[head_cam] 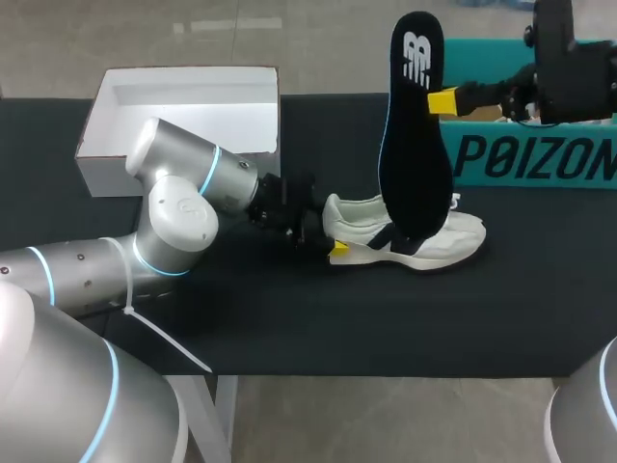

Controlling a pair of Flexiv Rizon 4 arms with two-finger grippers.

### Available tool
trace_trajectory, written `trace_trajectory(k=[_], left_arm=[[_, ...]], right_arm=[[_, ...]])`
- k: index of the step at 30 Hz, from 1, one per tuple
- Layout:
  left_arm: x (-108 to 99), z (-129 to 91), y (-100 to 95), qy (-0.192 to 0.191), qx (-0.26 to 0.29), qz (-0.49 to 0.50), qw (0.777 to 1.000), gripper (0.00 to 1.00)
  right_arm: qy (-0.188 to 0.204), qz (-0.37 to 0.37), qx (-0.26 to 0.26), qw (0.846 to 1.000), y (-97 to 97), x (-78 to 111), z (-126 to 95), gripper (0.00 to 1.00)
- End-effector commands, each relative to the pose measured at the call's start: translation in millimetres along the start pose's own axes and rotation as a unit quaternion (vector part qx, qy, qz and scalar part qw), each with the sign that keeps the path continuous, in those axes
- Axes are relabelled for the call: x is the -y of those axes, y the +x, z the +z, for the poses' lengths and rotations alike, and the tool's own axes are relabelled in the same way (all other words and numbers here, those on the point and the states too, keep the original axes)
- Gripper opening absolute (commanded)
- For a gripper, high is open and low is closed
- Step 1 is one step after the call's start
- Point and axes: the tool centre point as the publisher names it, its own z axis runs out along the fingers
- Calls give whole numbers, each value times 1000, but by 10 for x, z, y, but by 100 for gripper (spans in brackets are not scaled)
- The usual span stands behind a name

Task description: Take the shoe out of the shoebox, open the shoe tongue, remove and reinsert the insole, then place the shoe into the shoebox

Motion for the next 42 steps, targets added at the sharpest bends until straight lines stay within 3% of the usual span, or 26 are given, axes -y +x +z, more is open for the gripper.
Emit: trace_trajectory(k=[1,15,16,17,18,19,33,37,42], left_arm=[[7,-4,5,-1,0,0,1000,0],[7,-4,5,-1,0,0,1000,0],[7,-4,5,-1,0,0,1000,9],[7,-4,5,-1,0,0,1000,35],[7,-4,5,-1,0,0,1000,86],[7,-4,5,-1,0,0,1000,100],[7,-4,5,-1,0,0,1000,100],[186,-177,52,-98,-6,8,995,100],[252,-315,116,-213,-19,16,977,100]], right_arm=[[6,15,39,999,75,-17,-1,0],[-14,55,84,995,82,-31,40,0],[-14,55,84,995,82,-31,40,0],[-14,55,84,995,82,-31,40,0],[-14,55,84,995,82,-31,40,0],[-14,55,84,995,82,-31,40,0],[-14,55,84,995,82,-31,40,0],[-14,55,84,995,82,-31,40,0],[-14,55,84,995,82,-31,40,0]])
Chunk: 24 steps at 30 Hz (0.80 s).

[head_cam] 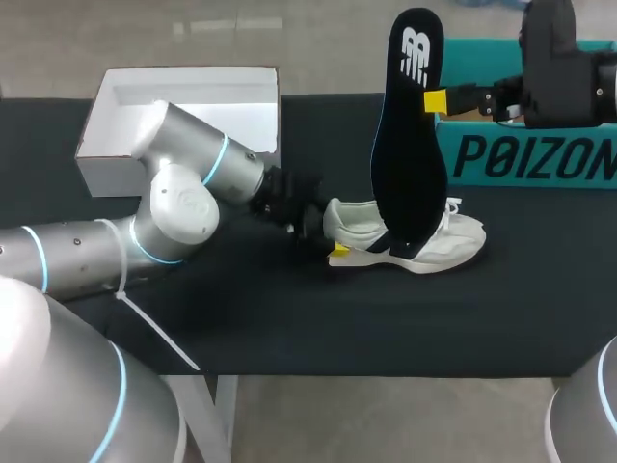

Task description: Take the shoe out of the shoebox, open the shoe tongue, remove and reinsert the insole, then place the shoe into the shoebox

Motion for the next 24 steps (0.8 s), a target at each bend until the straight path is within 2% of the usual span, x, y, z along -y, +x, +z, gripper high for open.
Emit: trace_trajectory(k=[1,4,8,11,12,24], left_arm=[[148,-265,53,-186,-19,2,982,100],[179,-323,86,-231,-25,4,973,100],[258,-394,121,-316,-19,16,948,100],[335,-475,108,-323,-10,16,946,100],[377,-517,91,-308,0,13,951,100],[377,-517,91,-308,0,13,951,100]], right_arm=[[0,1,2,1000,8,4,9,0],[0,1,2,1000,8,4,9,0],[0,1,2,1000,8,4,9,0],[0,1,2,1000,8,4,9,0],[0,1,2,1000,8,4,9,0],[0,1,2,1000,8,4,9,0]])
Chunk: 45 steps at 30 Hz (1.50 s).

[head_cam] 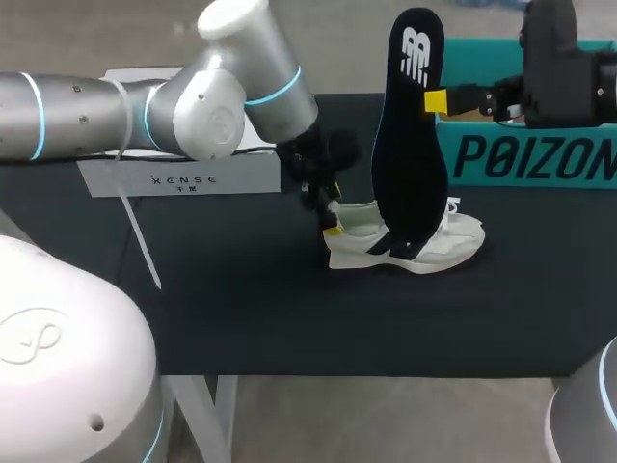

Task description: Take the shoe out of the shoebox, open the shoe tongue, remove and reinsert the insole, then place the shoe into the shoebox

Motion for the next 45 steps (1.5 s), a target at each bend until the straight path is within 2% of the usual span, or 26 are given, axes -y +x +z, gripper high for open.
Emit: trace_trajectory(k=[1,5,6,7,8,9,12,29,33,45], left_arm=[[70,-18,0,-52,5,0,999,100],[196,-115,-16,-72,6,-5,997,100],[226,-133,-14,-102,-5,-6,995,100],[247,-161,-14,-101,-5,-10,995,100],[263,-181,-12,-122,-24,-12,992,100],[280,-198,-9,-116,-30,-5,993,100],[299,-214,8,-165,-30,4,986,100],[282,-165,-5,-161,-21,-7,987,100],[273,-157,-36,-160,-3,-4,987,100],[417,112,-460,-146,18,-33,989,100]], right_arm=[[0,1,2,1000,7,6,16,0],[0,1,2,1000,7,6,16,0],[0,1,2,1000,7,6,16,0],[0,1,2,1000,7,6,16,0],[0,1,2,1000,7,6,16,0],[0,1,2,1000,7,6,16,0],[0,1,2,1000,7,6,16,0],[0,1,2,1000,7,6,16,0],[0,1,2,1000,7,6,16,0],[0,1,2,1000,7,6,16,0]])
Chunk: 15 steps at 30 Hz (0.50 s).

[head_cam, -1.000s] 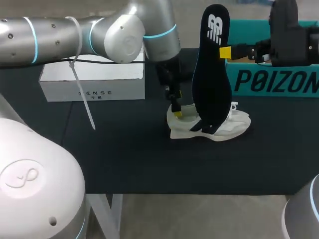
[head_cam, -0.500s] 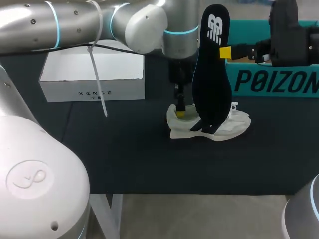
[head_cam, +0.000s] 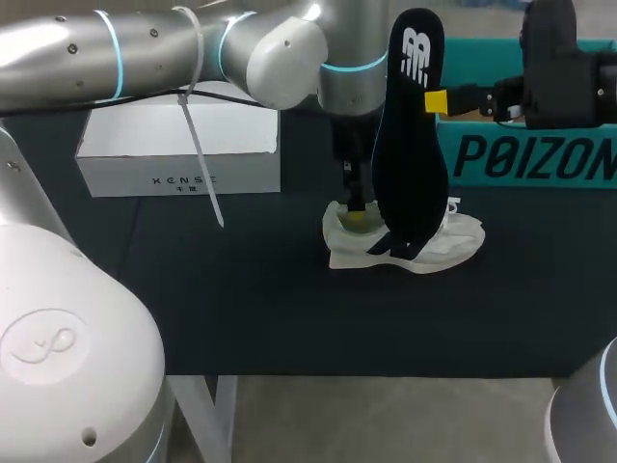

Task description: Take the shoe out of the shoebox, open the shoe tongue, remove and reinsert the insole, then place the shoe into the shoebox

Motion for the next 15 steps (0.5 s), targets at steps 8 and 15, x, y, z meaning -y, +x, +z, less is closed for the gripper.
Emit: trace_trajectory(k=[8,15], left_arm=[[322,328,-275,41,26,3,999,100],[408,394,-283,56,-3,28,998,100]], right_arm=[[0,1,3,1000,7,2,18,0],[0,1,3,1000,7,2,18,0]])
